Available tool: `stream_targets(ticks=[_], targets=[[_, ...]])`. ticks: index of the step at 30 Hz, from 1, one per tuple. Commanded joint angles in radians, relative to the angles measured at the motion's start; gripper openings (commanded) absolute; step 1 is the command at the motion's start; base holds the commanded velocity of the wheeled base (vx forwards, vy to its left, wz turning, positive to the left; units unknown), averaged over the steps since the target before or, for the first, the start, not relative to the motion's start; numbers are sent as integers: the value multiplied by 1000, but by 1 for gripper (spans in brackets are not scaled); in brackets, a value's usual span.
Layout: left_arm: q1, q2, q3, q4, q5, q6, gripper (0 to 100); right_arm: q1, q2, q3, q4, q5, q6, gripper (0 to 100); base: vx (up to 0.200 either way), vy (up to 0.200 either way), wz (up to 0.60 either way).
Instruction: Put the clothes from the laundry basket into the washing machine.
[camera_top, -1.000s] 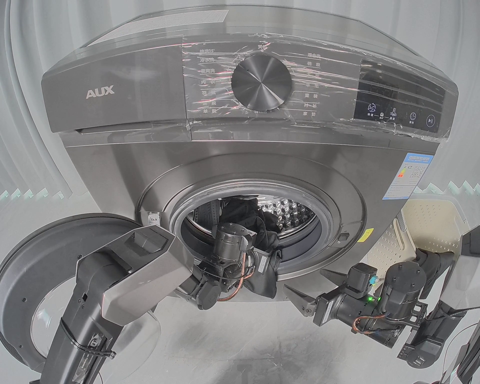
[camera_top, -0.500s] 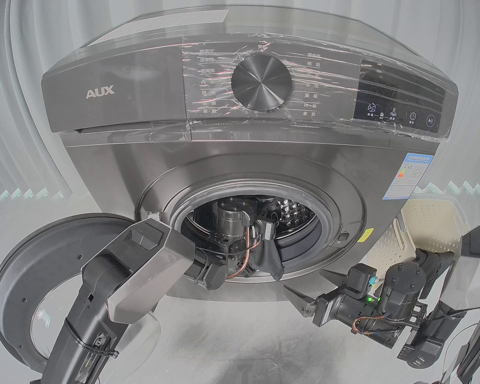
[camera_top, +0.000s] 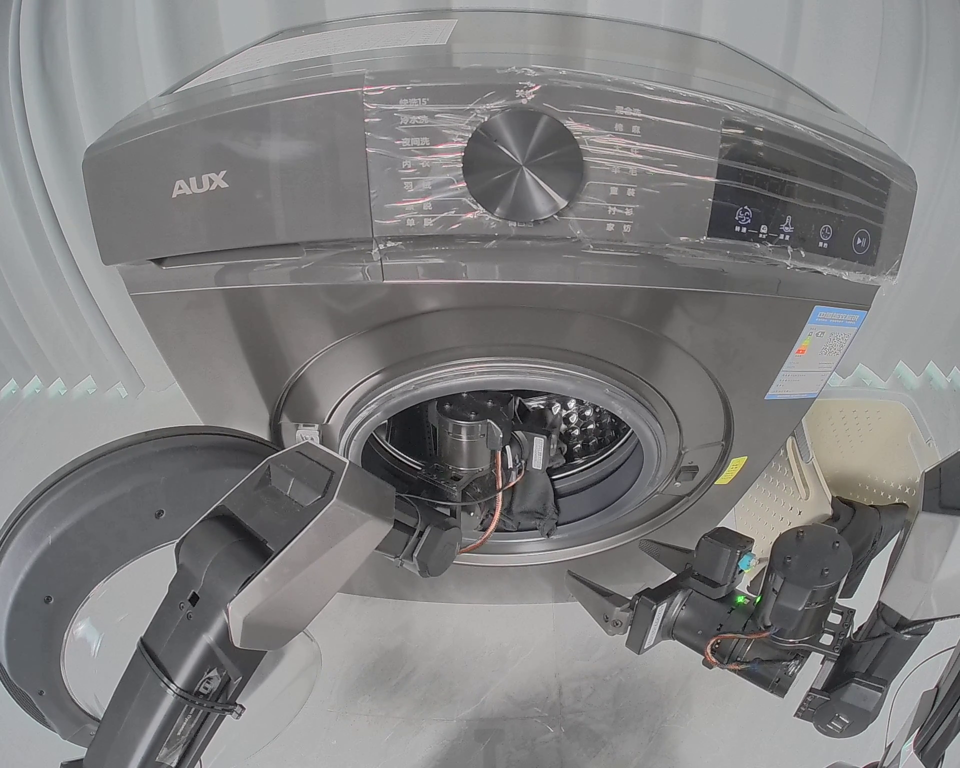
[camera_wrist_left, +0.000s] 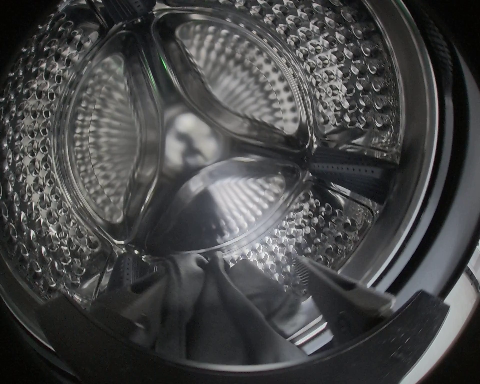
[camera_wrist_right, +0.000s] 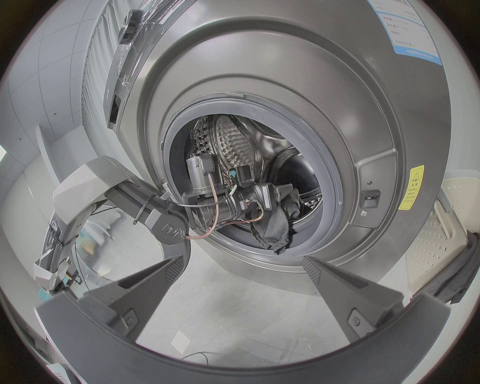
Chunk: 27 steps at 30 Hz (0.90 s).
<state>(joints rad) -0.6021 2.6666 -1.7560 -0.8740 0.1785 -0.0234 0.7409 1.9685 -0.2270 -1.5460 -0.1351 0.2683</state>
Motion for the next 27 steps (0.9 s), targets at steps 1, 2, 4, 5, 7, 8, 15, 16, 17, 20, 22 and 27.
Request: stream_targets(ticks=[1,2,4,5,7,8,15,16,17,20,22,27], targets=[[-30,-70,161,7,-19,-3,100,0,0,0,0,0,0,100,0,0,0],[-36,-74,185,4,-24,-3,100,0,0,0,0,0,0,100,0,0,0],[-47,-77,236,3,-33,0,100,2,1,0,0,0,0,100,0,0,0],[-50,-79,250,3,-34,2,100,2,1,0,0,0,0,100,0,0,0],[-53,-79,268,4,-36,7,100,2,1,0,0,0,0,100,0,0,0],[-53,-77,274,3,-39,8,100,2,1,0,0,0,0,100,0,0,0],[-42,-51,312,-8,-42,46,100,2,1,0,0,0,0,100,0,0,0],[-41,-48,312,-10,-42,49,0,2,0,0,0,0,0,100,0,0,0],[-41,-45,309,-11,-42,54,0,2,1,0,0,0,0,100,0,0,0],[-41,-47,297,-10,-42,53,0,2,0,2,0,0,0,100,0,0,0],[-41,-50,293,-10,-44,53,0,2,-2,2,0,0,0,100,0,0,0],[-33,-43,208,-20,-28,39,0,3,0,0,0,0,0,100,0,0,0]])
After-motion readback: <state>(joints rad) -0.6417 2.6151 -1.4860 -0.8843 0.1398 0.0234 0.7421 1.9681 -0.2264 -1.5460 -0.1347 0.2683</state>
